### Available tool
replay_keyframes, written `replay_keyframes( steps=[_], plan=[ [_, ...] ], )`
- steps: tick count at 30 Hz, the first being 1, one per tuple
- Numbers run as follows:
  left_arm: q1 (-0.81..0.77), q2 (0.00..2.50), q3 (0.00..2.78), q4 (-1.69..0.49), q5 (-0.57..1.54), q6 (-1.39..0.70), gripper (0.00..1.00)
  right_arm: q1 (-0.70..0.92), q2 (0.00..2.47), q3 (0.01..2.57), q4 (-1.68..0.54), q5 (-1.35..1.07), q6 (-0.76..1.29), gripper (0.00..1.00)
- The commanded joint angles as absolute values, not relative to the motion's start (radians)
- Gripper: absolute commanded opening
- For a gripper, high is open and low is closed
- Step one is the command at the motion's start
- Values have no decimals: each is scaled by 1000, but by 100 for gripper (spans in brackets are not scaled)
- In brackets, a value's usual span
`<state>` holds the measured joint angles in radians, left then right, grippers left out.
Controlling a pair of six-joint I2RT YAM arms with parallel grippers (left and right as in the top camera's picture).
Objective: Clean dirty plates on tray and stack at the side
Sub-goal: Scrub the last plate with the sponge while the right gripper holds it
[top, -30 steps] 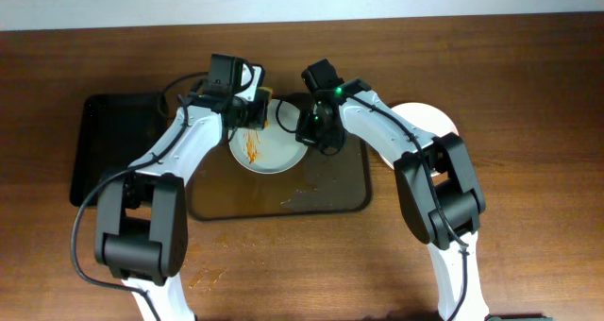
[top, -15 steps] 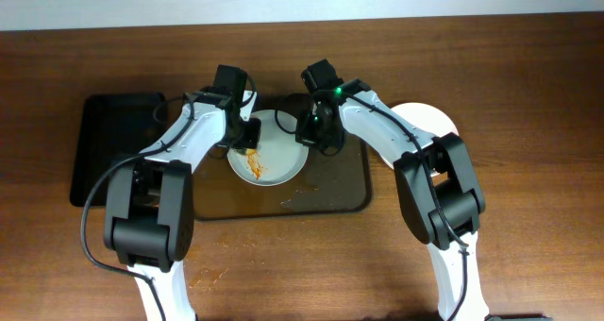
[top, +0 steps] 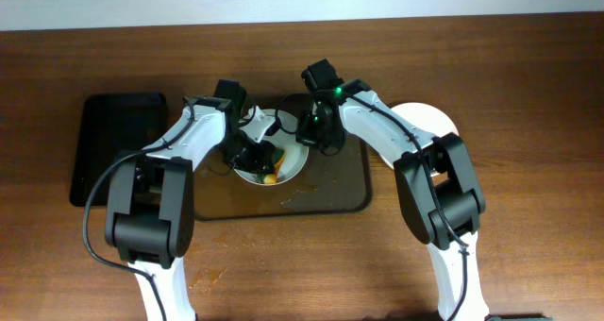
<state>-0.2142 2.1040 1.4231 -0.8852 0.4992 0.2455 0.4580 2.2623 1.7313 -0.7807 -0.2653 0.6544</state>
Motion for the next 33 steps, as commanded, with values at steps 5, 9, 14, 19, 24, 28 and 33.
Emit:
replay_keyframes(
  steps=[5,9,14,19,24,28,33],
  plan=[
    [-226,2130,1403,-865,468,285,1,452,2268,1735,-769,-252,685,4],
    [-226,2130,1403,-866,471,292,0,452,2268,1735,-765,-259,678,4],
    [-155,2130,1457,-868,611,253,0,452,2268,1735,-767,-258,662,4],
    [-51,2130,1489,-818,611,91,0,452,2268,1735,-767,-258,662,4],
    [-10,2130,1494,-719,754,44,0,452,2268,1735,-766,-258,662,4],
    [-10,2130,1517,-686,850,44,0,452,2268,1735,-767,-258,662,4],
    [-5,2130,1517,-737,972,46,0,452,2268,1735,-766,-258,662,4]
  ],
)
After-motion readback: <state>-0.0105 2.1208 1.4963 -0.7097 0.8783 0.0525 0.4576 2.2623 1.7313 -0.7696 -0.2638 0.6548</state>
